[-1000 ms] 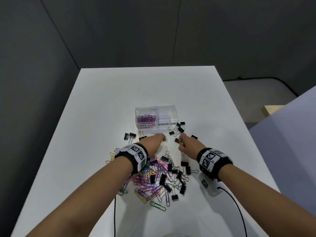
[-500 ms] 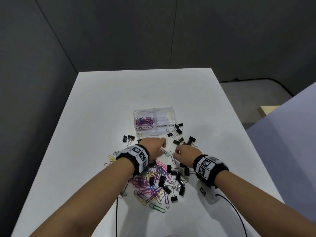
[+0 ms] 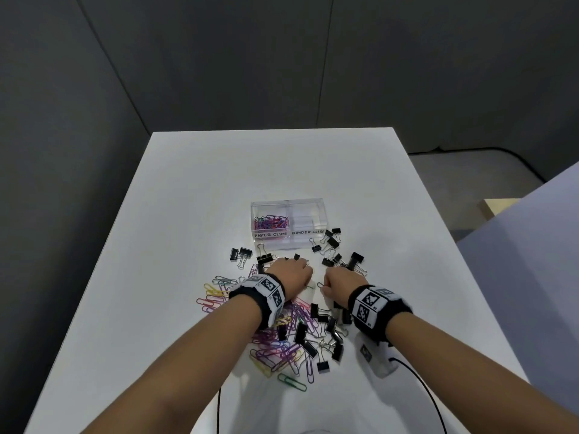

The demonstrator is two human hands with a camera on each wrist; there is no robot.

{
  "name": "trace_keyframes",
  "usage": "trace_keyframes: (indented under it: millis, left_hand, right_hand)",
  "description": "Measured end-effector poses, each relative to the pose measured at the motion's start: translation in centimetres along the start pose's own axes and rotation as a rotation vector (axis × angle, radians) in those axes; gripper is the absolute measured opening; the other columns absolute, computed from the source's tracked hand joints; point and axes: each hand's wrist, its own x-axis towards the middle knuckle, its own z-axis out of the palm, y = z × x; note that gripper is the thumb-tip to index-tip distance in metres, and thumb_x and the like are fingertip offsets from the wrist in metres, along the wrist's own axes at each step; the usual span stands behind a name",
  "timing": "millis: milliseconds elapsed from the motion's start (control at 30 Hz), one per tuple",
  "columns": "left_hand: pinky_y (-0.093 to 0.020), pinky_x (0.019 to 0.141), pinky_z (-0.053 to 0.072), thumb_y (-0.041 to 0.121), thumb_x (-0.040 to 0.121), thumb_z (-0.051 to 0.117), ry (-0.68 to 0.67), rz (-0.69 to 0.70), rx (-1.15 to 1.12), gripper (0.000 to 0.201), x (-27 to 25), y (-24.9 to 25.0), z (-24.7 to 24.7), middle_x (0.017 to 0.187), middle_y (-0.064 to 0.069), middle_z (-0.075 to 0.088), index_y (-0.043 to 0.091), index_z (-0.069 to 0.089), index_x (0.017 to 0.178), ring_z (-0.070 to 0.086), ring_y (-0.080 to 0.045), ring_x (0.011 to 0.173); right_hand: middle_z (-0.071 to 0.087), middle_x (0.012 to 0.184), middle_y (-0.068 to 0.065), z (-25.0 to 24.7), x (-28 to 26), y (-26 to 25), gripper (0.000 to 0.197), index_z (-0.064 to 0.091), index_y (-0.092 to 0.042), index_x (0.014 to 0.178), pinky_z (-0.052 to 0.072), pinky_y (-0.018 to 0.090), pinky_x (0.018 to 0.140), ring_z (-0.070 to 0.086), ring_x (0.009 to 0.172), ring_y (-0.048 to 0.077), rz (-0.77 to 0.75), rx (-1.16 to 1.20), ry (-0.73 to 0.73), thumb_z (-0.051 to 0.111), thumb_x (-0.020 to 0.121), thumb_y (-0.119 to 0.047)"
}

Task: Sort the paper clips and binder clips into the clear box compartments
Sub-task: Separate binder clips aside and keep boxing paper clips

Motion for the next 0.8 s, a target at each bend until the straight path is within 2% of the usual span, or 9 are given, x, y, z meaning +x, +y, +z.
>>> trace_keyframes:
  millis: [100,167,233,300,400,467,533,633,800]
  left_hand:
    - [-0.037,0.084,0.044,0.015,0.097,0.041,0.032,-0.014,-0.132,0.022,-0.8,-0.6,-0.2,0.120,-0.012,0.056,0.007,0.049,0.116,0.056,-0.030,0.108]
    - [-0.033,0.085,0.043,0.012,0.096,0.044,0.054,-0.057,-0.249,0.026,-1.6,-1.5,-0.2,0.121,-0.009,0.058,0.011,0.047,0.122,0.056,-0.027,0.109]
    - [-0.031,0.093,0.042,0.002,0.093,0.044,0.040,-0.066,-0.316,0.043,-2.5,-2.4,0.0,0.131,-0.008,0.052,0.013,0.041,0.134,0.054,-0.025,0.116]
    - [-0.032,0.092,0.042,-0.005,0.091,0.041,0.018,-0.071,-0.352,0.049,-3.3,-3.2,0.3,0.134,-0.009,0.047,0.014,0.039,0.136,0.054,-0.025,0.112]
    - [-0.030,0.070,0.039,-0.007,0.087,0.033,-0.011,-0.112,-0.440,0.044,-4.0,-3.5,0.8,0.101,-0.007,0.052,0.017,0.042,0.123,0.049,-0.022,0.079]
    - [-0.028,0.068,0.037,0.001,0.090,0.035,-0.028,-0.121,-0.443,0.035,-4.4,-3.1,0.9,0.089,0.000,0.053,0.018,0.043,0.119,0.049,-0.020,0.077]
    - [-0.030,0.078,0.044,0.015,0.092,0.042,-0.014,-0.082,-0.394,0.031,-4.7,-2.3,0.8,0.105,-0.002,0.061,0.018,0.045,0.122,0.057,-0.021,0.092]
    - [-0.034,0.092,0.047,0.032,0.091,0.050,-0.011,0.020,-0.284,0.044,-4.2,-1.2,0.7,0.127,-0.004,0.055,0.019,0.041,0.132,0.057,-0.022,0.111]
    - [-0.035,0.086,0.047,0.034,0.090,0.058,-0.093,0.056,-0.137,0.045,-2.8,-0.5,0.4,0.125,-0.008,0.050,0.018,0.045,0.130,0.056,-0.026,0.109]
  right_hand:
    - [0.062,0.105,0.009,-0.1,-0.2,0.0,0.010,0.050,-0.011,0.093,0.045,0.034,0.077,0.059,0.093,0.026,-0.027,-0.041,-0.010,0.046,0.093,-0.020]
    - [0.054,0.082,0.004,-0.2,-0.5,0.0,0.007,0.039,-0.013,0.090,0.039,0.033,0.069,0.051,0.081,0.023,-0.063,-0.063,0.005,0.043,0.093,-0.018]
    - [0.039,0.065,-0.003,-0.3,-0.9,0.0,0.008,0.032,-0.014,0.093,0.035,0.031,0.064,0.047,0.073,0.023,-0.113,-0.048,0.015,0.040,0.092,-0.016]
    - [0.037,0.060,-0.006,-0.4,-1.5,-0.1,0.011,0.034,-0.015,0.101,0.032,0.029,0.054,0.044,0.060,0.022,-0.176,-0.020,0.004,0.039,0.092,-0.014]
    - [0.043,0.061,-0.005,-0.1,-2.7,-0.2,0.023,0.040,-0.016,0.117,0.032,0.028,0.053,0.042,0.057,0.018,-0.305,-0.061,-0.090,0.035,0.095,-0.017]
    - [0.053,0.073,0.003,0.5,-3.5,-0.3,0.023,0.048,-0.015,0.114,0.035,0.027,0.065,0.047,0.069,0.020,-0.363,-0.120,-0.175,0.034,0.096,-0.020]
    - [0.058,0.084,0.007,1.0,-3.9,-0.2,0.024,0.052,-0.016,0.110,0.036,0.027,0.069,0.049,0.075,0.019,-0.365,-0.140,-0.210,0.033,0.097,-0.023]
    - [0.055,0.085,0.004,0.4,-3.2,0.8,0.027,0.050,-0.013,0.111,0.040,0.029,0.069,0.049,0.075,0.019,-0.298,-0.157,-0.155,0.030,0.099,-0.025]
    - [0.053,0.086,0.007,-0.3,-2.3,1.0,0.025,0.050,-0.008,0.110,0.040,0.033,0.071,0.047,0.077,0.019,-0.240,-0.175,-0.023,0.030,0.099,-0.020]
